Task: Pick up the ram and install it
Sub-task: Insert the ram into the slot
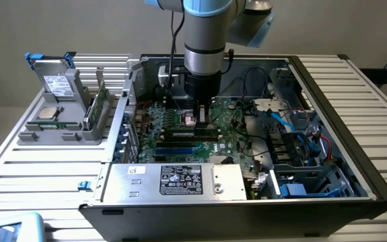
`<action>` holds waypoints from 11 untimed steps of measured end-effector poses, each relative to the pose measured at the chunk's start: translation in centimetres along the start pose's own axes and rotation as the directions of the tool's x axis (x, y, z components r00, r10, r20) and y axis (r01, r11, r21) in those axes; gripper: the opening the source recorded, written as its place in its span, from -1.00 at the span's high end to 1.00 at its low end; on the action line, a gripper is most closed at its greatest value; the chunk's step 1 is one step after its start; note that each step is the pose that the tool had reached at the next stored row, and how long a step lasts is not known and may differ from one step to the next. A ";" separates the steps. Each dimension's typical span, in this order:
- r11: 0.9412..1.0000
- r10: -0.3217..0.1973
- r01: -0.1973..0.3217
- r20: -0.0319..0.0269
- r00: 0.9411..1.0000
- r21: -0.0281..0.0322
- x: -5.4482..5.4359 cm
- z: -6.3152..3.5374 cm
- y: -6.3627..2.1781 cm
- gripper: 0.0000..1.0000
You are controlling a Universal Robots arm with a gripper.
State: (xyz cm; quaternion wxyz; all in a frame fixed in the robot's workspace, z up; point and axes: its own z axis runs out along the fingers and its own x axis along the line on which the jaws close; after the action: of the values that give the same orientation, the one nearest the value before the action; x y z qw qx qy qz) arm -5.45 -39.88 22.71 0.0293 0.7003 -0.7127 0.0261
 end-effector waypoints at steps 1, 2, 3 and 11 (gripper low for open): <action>1.000 0.000 0.000 0.000 1.000 0.000 0.0 0.04 0.00 0.73; 1.000 0.000 0.000 0.000 1.000 0.000 0.0 0.05 0.00 0.73; 1.000 0.000 0.000 0.000 1.000 0.000 0.0 0.06 0.00 0.73; 1.000 0.000 0.000 0.000 1.000 0.001 0.0 0.21 0.01 0.73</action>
State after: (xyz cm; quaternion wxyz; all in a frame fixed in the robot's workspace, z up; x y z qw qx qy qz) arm -5.46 -39.88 22.49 0.0290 0.7003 -0.7128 0.0264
